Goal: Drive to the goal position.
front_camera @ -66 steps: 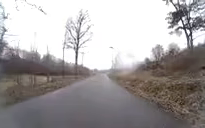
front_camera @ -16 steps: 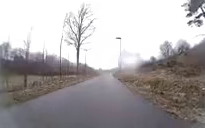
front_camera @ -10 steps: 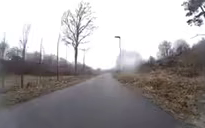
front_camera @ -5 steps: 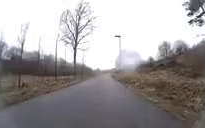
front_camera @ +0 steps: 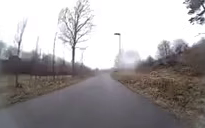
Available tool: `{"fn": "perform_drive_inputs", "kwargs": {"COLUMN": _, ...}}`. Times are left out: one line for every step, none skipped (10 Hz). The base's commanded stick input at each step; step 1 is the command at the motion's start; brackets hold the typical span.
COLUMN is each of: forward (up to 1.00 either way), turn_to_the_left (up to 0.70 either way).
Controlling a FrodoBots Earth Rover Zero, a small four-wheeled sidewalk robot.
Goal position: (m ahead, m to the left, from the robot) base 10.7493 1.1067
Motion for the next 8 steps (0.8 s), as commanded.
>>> {"fn": "perform_drive_inputs", "kwargs": {"forward": 0.70, "turn_to_the_left": 0.00}}
{"fn": "perform_drive_inputs", "kwargs": {"forward": 0.70, "turn_to_the_left": 0.00}}
{"fn": "perform_drive_inputs", "kwargs": {"forward": 0.70, "turn_to_the_left": 0.00}}
{"fn": "perform_drive_inputs", "kwargs": {"forward": 0.70, "turn_to_the_left": 0.00}}
{"fn": "perform_drive_inputs", "kwargs": {"forward": 0.70, "turn_to_the_left": 0.00}}
{"fn": "perform_drive_inputs", "kwargs": {"forward": 0.70, "turn_to_the_left": 0.00}}
{"fn": "perform_drive_inputs", "kwargs": {"forward": 0.70, "turn_to_the_left": 0.00}}
{"fn": "perform_drive_inputs", "kwargs": {"forward": 0.70, "turn_to_the_left": 0.00}}
